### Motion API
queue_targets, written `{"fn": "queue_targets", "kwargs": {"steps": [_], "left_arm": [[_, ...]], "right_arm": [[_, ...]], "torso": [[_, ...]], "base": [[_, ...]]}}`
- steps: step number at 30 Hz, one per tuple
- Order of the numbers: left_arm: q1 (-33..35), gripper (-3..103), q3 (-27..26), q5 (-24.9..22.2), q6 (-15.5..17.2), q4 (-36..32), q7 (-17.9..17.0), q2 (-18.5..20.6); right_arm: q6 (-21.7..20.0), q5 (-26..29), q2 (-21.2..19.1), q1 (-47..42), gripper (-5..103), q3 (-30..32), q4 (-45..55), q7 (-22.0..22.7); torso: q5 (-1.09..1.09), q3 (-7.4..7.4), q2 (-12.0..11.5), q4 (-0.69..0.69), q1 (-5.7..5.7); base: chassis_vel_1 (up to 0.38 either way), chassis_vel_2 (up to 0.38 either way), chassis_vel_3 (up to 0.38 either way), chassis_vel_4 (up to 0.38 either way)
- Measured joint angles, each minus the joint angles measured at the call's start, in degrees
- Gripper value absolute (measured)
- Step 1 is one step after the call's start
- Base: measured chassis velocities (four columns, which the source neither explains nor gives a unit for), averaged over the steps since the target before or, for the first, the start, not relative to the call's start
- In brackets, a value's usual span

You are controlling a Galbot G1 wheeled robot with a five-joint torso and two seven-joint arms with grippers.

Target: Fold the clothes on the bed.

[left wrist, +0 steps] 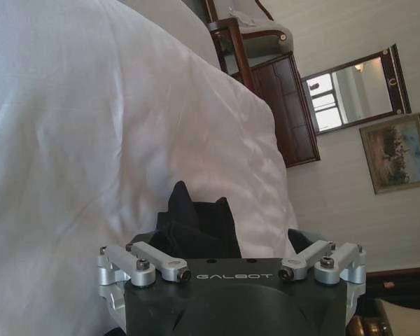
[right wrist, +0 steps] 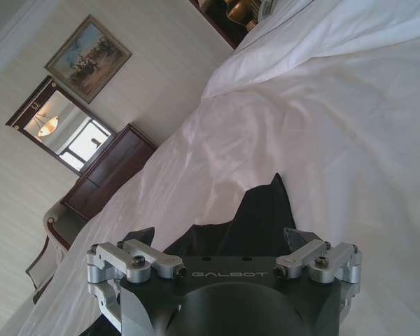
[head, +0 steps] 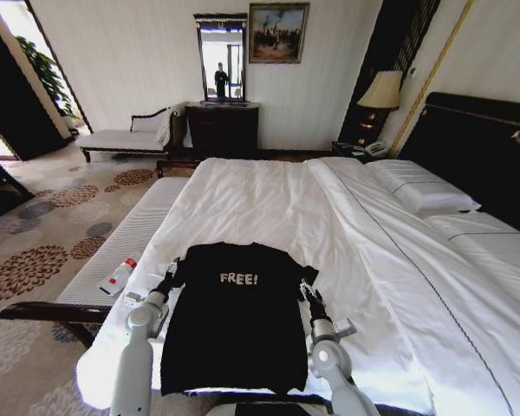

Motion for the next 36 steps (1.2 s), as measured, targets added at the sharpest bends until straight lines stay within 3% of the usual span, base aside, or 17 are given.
{"fn": "queue_targets", "kwargs": {"steps": [7, 11, 16, 18, 24, 36], "left_arm": [[0.4, 100, -1.6, -2.6, 0.0, -4.1, -0.9, 0.4], [3.3, 100, -3.2, -4.5, 0.0, -12.6, -0.5, 1.7], [8.6, 100, -3.1, -1.4, -0.2, -15.8, 1.3, 2.9], [10.4, 100, -2.5, 1.2, -0.7, -14.2, 1.9, 2.7], [9.8, 100, -2.3, 3.1, -1.5, -9.7, 2.2, 1.2], [3.0, 100, -1.3, 5.2, -2.1, -0.6, 1.9, -0.5]], "right_arm": [[0.0, 0.0, -0.2, 0.0, 100, 0.0, -0.2, 0.0], [0.0, 0.0, -0.1, 0.1, 100, -0.2, -0.8, 0.0], [0.1, 0.0, 0.0, 0.3, 100, -0.5, -1.8, -0.2], [0.2, 0.0, 0.2, 0.5, 100, -0.7, -2.2, -0.3], [0.3, -0.2, 0.3, 0.4, 100, -1.0, -2.2, -0.3], [0.7, -0.5, -0.3, -0.5, 100, -0.7, -2.3, -0.4]], "torso": [[0.00, 0.00, 0.0, 0.00, 0.00], [0.01, 0.00, 0.0, 0.00, 0.00], [0.00, 0.00, 0.0, 0.02, -0.01], [-0.01, 0.00, 0.0, 0.02, -0.02], [-0.01, 0.00, 0.0, -0.01, -0.01], [0.00, 0.01, 0.0, 0.00, -0.01]], "base": [[0.000, 0.000, 0.000, 0.000], [0.000, 0.000, 0.000, 0.000], [0.000, 0.000, 0.000, 0.000], [0.000, 0.000, 0.000, 0.000], [0.000, 0.000, 0.000, 0.000], [0.000, 0.000, 0.000, 0.000]]}}
